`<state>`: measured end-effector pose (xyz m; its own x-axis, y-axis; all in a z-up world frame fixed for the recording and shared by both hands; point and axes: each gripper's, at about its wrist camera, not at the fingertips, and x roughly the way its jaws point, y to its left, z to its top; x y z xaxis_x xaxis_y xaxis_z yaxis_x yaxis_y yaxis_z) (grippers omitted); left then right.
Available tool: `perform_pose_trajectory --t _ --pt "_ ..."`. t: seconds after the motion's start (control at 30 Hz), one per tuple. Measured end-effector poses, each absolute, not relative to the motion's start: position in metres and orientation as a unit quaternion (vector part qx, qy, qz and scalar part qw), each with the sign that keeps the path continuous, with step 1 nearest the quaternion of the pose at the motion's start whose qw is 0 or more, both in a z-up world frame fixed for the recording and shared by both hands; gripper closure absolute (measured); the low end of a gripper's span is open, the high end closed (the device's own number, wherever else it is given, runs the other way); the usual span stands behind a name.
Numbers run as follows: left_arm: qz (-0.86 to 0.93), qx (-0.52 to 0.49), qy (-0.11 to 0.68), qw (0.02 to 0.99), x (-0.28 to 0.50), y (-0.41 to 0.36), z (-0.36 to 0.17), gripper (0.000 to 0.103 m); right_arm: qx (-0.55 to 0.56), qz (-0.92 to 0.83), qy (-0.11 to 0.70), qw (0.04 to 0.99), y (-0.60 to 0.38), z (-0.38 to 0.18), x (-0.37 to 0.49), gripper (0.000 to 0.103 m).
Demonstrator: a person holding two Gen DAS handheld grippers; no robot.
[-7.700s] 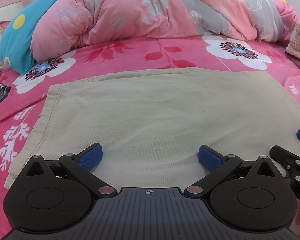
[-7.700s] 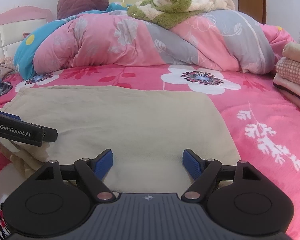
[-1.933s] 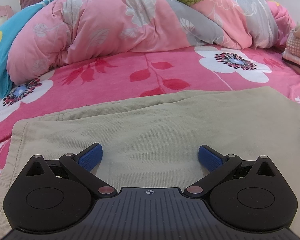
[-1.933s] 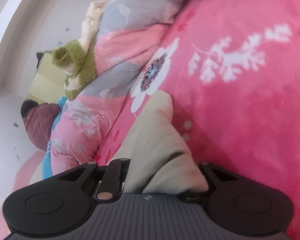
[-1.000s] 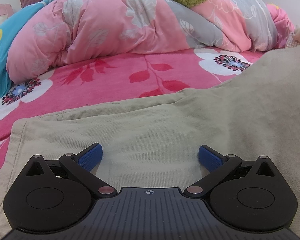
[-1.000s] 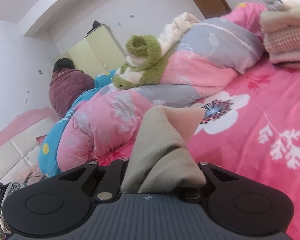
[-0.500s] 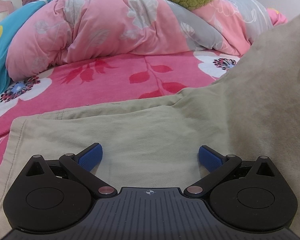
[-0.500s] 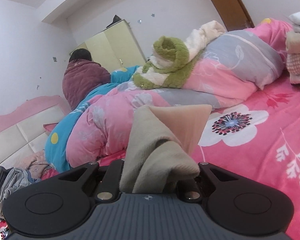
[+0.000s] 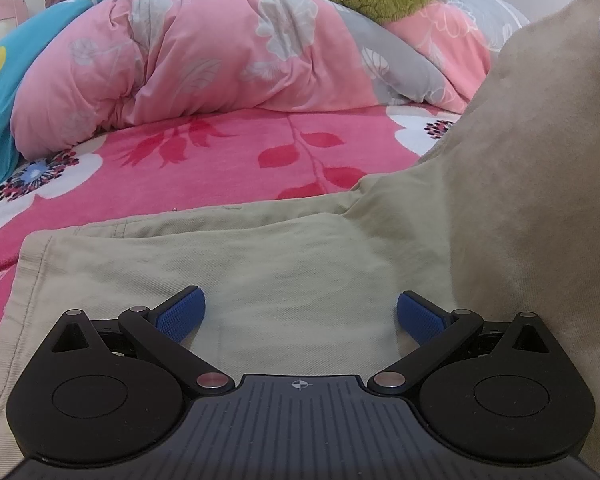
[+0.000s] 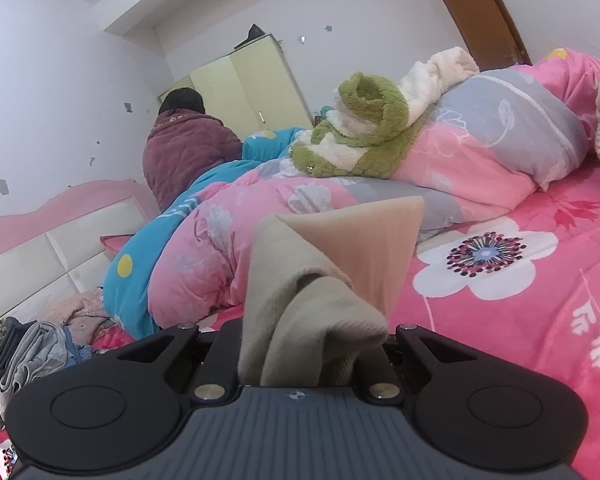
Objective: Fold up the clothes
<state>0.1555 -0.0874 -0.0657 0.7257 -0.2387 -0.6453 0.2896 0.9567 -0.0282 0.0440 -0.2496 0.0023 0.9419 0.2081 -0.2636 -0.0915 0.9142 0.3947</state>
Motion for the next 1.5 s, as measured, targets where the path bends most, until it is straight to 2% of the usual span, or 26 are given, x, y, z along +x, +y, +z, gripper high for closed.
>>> perform_pose_trajectory --t 0.97,1.5 --pt "-0.143 0.035 0.341 0.929 0.156 -0.087 -0.066 0.0 0.199 0.079 0.15 0.965 -0.248 0.002 0.038 0.089" --pt "-0.139 0.045 0.341 0.929 0.155 -0.09 -0.069 0.0 0.247 0.033 0.169 0.954 -0.296 -0.017 0.023 0.09"
